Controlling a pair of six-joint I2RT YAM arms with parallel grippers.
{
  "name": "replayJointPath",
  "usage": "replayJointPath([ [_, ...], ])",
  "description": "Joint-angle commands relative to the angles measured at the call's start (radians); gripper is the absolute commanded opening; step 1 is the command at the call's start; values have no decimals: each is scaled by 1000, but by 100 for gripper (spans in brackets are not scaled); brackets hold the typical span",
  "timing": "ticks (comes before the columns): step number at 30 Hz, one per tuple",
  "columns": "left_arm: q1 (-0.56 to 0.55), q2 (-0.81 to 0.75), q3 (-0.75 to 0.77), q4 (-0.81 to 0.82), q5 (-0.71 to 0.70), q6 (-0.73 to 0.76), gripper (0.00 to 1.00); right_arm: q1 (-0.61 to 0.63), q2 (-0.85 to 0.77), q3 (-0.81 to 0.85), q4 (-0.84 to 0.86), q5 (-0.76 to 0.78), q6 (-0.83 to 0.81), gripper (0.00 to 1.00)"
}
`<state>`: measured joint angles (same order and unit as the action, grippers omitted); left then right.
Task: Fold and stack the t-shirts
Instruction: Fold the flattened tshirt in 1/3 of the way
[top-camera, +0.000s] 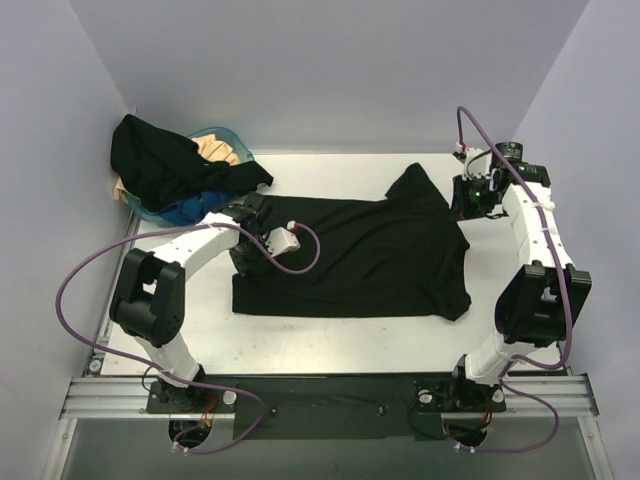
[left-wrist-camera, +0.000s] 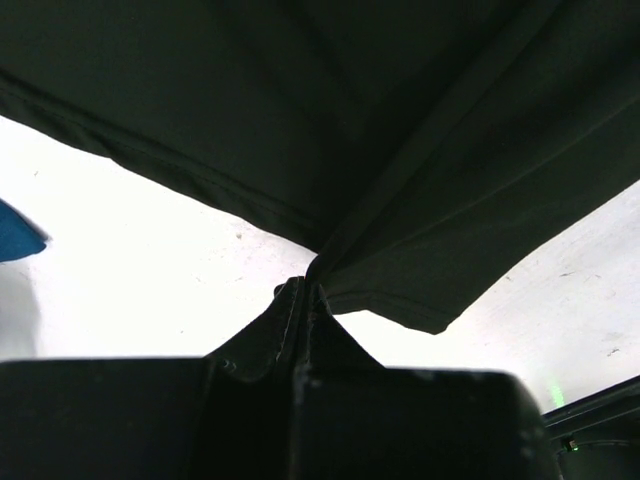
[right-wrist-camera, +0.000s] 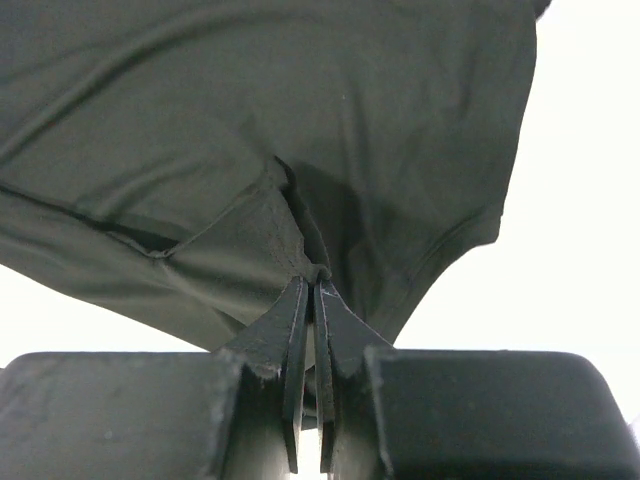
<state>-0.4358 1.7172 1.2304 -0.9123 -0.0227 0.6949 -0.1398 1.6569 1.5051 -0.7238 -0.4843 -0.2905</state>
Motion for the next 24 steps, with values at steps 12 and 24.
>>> replayJointPath([
  [12,51,47,126,76,-77,-64,0,-6,95,178,7,58,-190,0],
  [24,17,102,178,147,-36,-40,0,-38,138,185,20,139,-173,0],
])
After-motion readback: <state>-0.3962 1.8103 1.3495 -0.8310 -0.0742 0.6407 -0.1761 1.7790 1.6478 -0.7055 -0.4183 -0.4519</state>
